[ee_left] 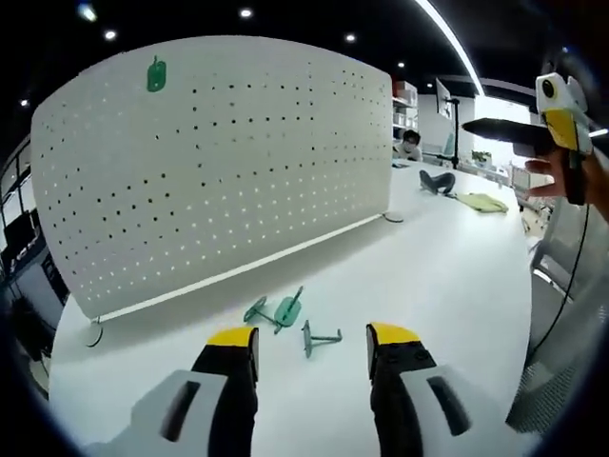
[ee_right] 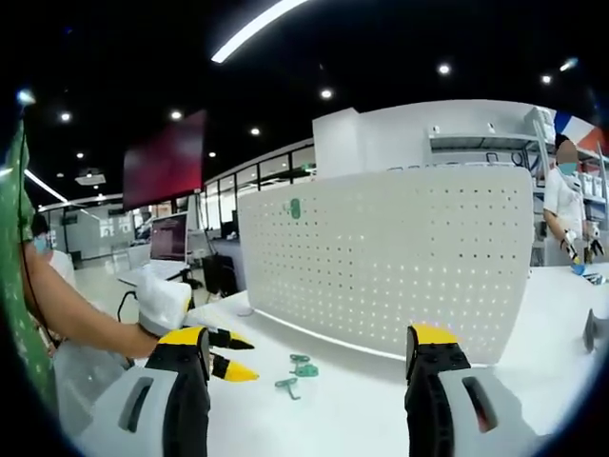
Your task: Insert the hook assembly into the mounting plate slot until the hook locks in place.
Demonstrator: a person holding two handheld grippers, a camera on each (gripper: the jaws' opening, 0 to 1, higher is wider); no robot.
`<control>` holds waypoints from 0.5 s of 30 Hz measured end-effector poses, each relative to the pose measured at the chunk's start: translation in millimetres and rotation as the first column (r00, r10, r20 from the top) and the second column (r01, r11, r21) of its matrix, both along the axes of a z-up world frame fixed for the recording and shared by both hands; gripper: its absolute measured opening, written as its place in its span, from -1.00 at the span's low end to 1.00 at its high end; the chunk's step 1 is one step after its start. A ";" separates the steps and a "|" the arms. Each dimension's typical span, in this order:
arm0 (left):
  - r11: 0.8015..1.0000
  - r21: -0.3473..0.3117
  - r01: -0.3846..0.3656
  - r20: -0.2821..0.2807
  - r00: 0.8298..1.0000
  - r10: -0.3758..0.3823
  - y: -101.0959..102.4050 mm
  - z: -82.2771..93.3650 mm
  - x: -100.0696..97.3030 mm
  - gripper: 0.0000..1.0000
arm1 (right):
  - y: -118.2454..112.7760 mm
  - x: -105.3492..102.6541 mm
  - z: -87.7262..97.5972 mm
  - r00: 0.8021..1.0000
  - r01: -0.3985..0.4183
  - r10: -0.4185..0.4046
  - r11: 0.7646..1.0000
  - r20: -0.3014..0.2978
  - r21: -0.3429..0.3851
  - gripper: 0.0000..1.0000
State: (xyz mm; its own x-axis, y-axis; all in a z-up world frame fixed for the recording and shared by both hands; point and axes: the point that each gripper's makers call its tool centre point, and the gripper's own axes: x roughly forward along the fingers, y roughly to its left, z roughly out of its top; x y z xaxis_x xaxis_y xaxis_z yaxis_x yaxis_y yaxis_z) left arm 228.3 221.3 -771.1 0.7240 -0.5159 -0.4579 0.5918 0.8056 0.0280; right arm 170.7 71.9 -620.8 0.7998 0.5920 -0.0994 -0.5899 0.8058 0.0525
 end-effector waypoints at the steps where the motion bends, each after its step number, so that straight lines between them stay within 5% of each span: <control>1: 1.000 0.004 0.004 0.001 1.000 -0.004 -0.7 -1.6 1.0 -0.12 | -0.2 0.9 -0.9 1.000 0.000 0.000 1.000 -0.002 -0.001 0.73; 15: 0.997 0.073 0.019 -0.008 1.000 -0.019 -5.5 -27.1 15.3 -0.38 | -2.8 8.6 -5.0 1.000 0.004 -0.004 1.000 -0.015 -0.001 0.72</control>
State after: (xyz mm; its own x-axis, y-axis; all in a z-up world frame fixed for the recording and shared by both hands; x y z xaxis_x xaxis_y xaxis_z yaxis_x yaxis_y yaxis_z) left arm 243.5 215.8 -798.2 0.7109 -0.4946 -0.5001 0.6074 0.7902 0.0819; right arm 179.3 69.1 -625.8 0.8007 0.5886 -0.1120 -0.5857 0.8083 0.0602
